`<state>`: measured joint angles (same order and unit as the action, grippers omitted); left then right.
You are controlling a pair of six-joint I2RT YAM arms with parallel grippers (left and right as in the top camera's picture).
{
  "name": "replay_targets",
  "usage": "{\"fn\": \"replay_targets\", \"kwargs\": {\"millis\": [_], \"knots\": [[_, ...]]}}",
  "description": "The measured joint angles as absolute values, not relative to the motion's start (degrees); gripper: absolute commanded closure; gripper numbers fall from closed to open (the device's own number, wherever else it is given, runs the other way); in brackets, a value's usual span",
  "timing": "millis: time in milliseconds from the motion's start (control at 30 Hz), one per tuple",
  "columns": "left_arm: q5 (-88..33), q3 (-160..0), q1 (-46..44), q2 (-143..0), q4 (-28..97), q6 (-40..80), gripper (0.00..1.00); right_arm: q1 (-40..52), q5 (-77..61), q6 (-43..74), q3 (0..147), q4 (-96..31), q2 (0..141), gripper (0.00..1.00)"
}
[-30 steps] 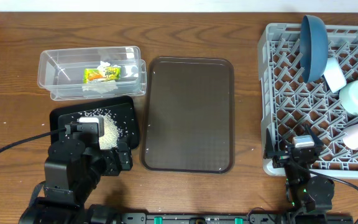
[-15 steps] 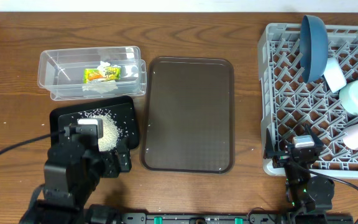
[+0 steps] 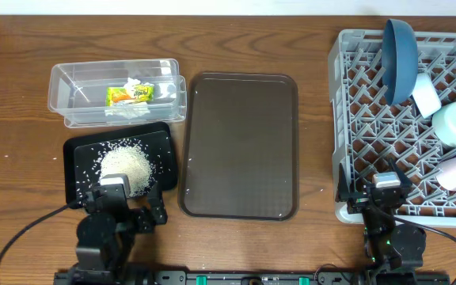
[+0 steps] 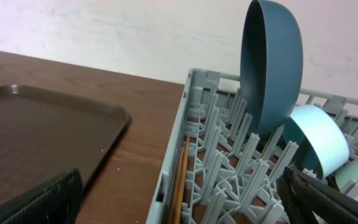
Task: Sort waste into correct bins and load items into the dishwasher rack
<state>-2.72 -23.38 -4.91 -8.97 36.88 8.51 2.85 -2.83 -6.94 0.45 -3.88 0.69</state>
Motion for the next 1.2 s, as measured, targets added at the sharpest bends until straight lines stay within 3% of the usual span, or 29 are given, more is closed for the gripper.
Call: {"fn": "replay_targets", "kwargs": {"millis": [400,1200], "knots": [[-2.0,-2.3,-4.2,-0.8,1.0,8.3,0.01,2.9,-2.8,-7.0,0.4,-3.9,0.7,0.01],[-1.7,-1.0,-4.2,-0.6,1.5,7.2,0.01,2.9,-2.8,-7.0,0.4,-3.9,0.7,0.01]]}}
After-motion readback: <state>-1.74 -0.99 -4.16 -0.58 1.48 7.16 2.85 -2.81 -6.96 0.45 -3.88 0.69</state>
